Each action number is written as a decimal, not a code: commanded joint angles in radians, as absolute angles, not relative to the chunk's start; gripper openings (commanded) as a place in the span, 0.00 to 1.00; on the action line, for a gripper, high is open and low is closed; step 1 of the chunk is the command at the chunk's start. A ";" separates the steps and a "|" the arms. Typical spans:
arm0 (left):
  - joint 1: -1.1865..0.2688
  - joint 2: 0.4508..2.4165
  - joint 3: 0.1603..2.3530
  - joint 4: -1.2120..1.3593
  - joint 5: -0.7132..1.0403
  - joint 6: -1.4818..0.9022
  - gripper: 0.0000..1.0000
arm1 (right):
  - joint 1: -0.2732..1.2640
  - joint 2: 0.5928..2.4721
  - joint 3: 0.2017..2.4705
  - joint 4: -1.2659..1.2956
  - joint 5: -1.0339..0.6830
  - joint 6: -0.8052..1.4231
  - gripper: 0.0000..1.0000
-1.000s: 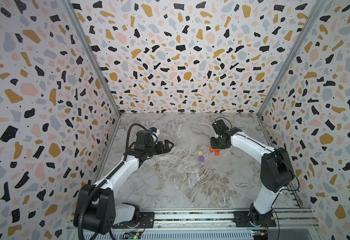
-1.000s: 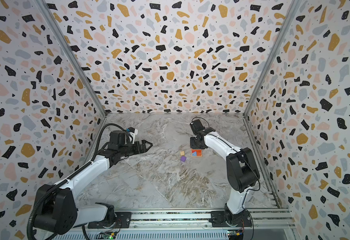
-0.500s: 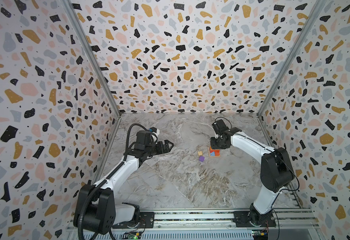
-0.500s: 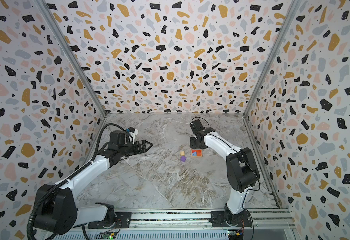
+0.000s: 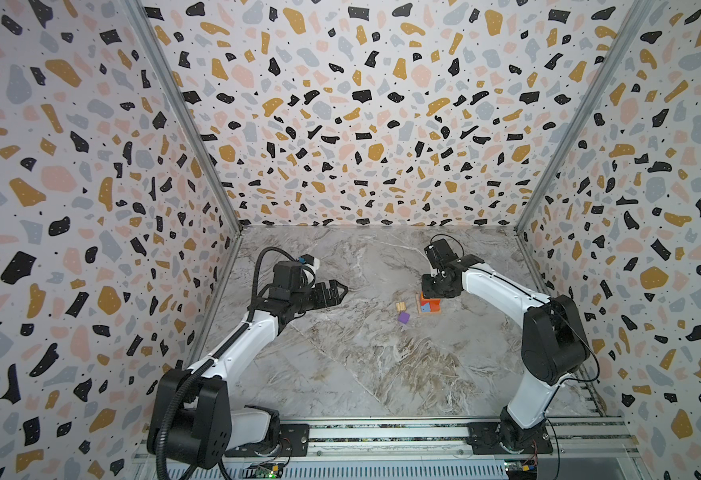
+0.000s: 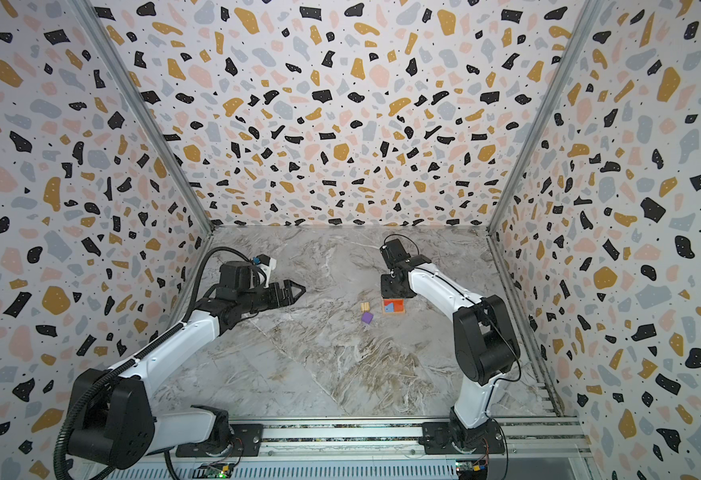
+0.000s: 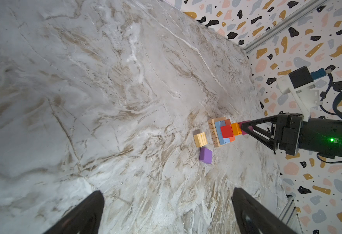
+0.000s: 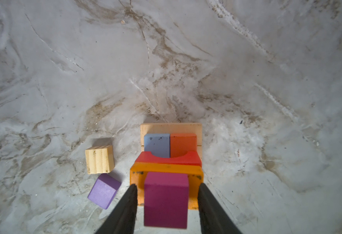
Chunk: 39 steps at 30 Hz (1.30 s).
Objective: Build the wood block tower
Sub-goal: 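Open the right gripper to release the magenta cube and lift away, then move the right gripper toward the robot over the purple cube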
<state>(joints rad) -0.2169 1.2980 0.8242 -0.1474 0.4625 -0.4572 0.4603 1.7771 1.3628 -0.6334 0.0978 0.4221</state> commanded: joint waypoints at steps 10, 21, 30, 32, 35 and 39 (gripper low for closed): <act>-0.213 1.295 0.816 -0.115 0.471 -0.456 1.00 | 0.504 1.633 1.408 -0.684 0.139 0.339 0.70; -0.213 1.300 0.819 -0.117 0.471 -0.456 1.00 | 0.635 1.534 1.349 -0.663 0.112 0.218 0.67; -0.213 1.301 0.821 -0.117 0.473 -0.456 1.00 | 0.726 1.514 1.254 -0.594 0.039 0.109 0.66; -0.213 1.302 0.820 -0.116 0.473 -0.456 1.00 | 0.735 1.522 1.236 -0.572 0.016 0.092 0.65; -0.213 1.301 0.821 -0.118 0.472 -0.456 1.00 | 0.749 1.546 1.210 -0.544 0.006 0.073 0.65; -0.213 1.297 0.818 -0.118 0.469 -0.453 1.00 | 0.756 1.587 1.192 -0.514 0.011 0.055 0.65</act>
<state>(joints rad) -0.2169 1.2980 0.8242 -0.1474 0.4625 -0.4572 0.7486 1.5669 1.2026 -0.5423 0.0212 0.0902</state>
